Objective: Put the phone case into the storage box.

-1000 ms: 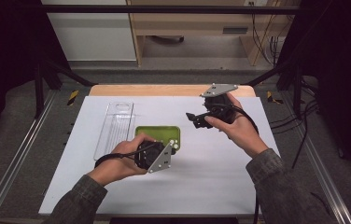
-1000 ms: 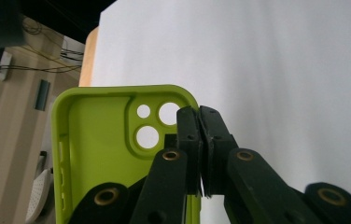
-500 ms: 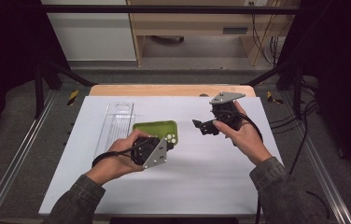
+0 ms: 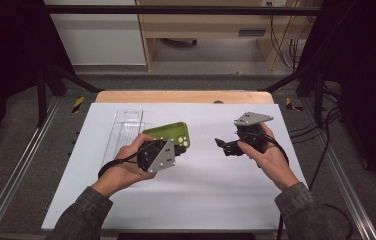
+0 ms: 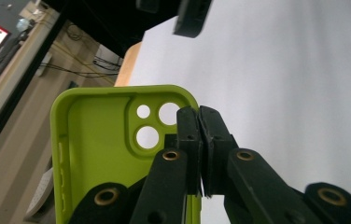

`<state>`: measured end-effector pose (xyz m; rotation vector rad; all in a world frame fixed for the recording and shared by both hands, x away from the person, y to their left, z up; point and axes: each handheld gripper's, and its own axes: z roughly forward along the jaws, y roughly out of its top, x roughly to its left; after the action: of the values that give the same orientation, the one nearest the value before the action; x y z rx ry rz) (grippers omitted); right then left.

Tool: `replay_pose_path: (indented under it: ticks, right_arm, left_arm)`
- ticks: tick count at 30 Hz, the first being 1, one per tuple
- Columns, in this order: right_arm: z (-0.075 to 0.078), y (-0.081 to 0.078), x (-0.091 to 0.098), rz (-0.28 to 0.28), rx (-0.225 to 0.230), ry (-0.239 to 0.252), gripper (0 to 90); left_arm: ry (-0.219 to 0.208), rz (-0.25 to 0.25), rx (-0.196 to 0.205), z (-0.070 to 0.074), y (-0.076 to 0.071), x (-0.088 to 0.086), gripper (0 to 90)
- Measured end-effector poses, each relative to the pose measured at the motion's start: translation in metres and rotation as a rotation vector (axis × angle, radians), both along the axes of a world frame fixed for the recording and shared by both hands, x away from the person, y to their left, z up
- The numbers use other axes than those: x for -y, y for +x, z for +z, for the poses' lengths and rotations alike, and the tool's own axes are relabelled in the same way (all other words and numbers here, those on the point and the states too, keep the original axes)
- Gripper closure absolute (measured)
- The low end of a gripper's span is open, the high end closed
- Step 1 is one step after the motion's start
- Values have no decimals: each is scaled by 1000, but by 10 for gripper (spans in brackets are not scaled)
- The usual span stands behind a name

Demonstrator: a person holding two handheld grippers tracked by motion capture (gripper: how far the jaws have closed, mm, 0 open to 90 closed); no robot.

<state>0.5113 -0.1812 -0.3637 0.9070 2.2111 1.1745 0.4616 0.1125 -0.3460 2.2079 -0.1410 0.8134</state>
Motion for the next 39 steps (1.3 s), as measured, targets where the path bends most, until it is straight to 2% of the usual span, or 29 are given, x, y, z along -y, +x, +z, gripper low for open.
replay_pose_path:
  ticks: [3, 11, 17, 23, 27, 32, 39]
  right_arm:
    - [-4, -3, 7, -23, 37, 33, 88]
    - [-13, -10, 23, -46, 58, 81, 76]
    - [-19, -16, 34, -65, 65, 87, 86]
    - [-27, -22, 44, -77, 62, 130, 67]
    - [-30, -27, 46, -83, 94, 143, 61]
    - [-35, -33, 51, -128, 154, 163, 87]
    - [-44, -39, 56, -136, 160, 205, 68]
  left_arm:
    - [-12, 23, -12, 2, 1, -1, 872]
    - [-51, 76, -7, 7, 4, -6, 872]
    - [-110, 113, 16, 11, 5, -10, 872]
    - [-175, 169, 22, 16, 10, -16, 873]
    - [-196, 198, 24, 17, 13, -21, 873]
    - [-221, 235, 27, 17, 15, -26, 873]
    - [-265, 289, 42, 21, 16, -34, 873]
